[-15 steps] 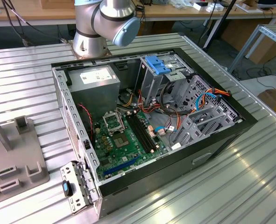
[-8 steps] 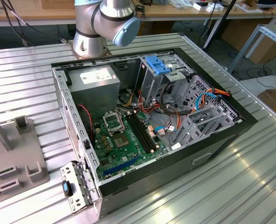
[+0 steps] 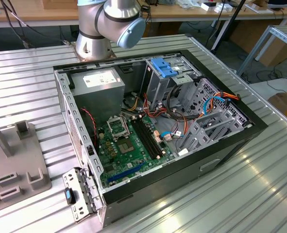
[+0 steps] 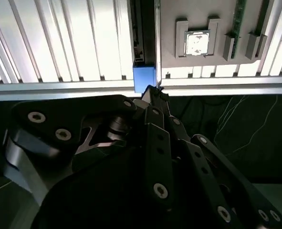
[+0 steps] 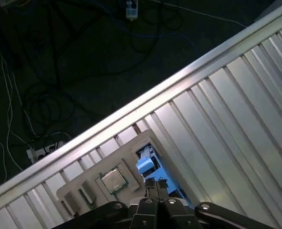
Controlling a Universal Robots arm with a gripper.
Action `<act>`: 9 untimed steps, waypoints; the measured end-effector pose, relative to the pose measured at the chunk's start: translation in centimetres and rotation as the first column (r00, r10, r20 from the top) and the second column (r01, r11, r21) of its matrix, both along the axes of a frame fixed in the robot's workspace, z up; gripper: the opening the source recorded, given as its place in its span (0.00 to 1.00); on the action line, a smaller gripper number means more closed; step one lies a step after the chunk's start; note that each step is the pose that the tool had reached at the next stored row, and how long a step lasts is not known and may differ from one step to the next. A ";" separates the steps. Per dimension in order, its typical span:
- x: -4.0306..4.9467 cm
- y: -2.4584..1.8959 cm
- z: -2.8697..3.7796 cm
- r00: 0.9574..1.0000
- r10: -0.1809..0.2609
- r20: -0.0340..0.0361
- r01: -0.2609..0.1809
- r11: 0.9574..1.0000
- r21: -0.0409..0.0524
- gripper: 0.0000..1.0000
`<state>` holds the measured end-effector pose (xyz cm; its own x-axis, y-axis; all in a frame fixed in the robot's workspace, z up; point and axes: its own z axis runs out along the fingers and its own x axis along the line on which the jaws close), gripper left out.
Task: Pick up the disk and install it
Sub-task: 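Pick up the disk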
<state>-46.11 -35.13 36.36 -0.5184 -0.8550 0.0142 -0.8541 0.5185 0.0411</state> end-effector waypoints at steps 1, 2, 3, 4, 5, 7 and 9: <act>0.00 0.00 -0.01 1.000 0.026 0.000 -0.026 1.000 0.000 0.11; 0.00 0.00 -0.03 0.999 0.043 0.000 -0.043 0.999 0.000 0.11; 0.00 0.00 -0.05 0.997 0.077 0.000 -0.077 0.997 0.000 0.11; 0.00 0.00 -0.06 0.995 0.095 0.000 -0.095 0.995 0.000 0.11; 0.00 0.00 -0.07 0.994 0.114 0.000 -0.114 0.994 0.000 0.11; 0.00 0.00 -0.10 0.987 0.162 0.000 -0.162 0.987 0.000 0.11; 0.00 0.00 -0.14 0.971 0.240 0.000 -0.240 0.971 0.000 0.11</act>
<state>-46.11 -35.13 36.22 -0.2983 -0.9544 0.0142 -0.9535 0.2987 0.0411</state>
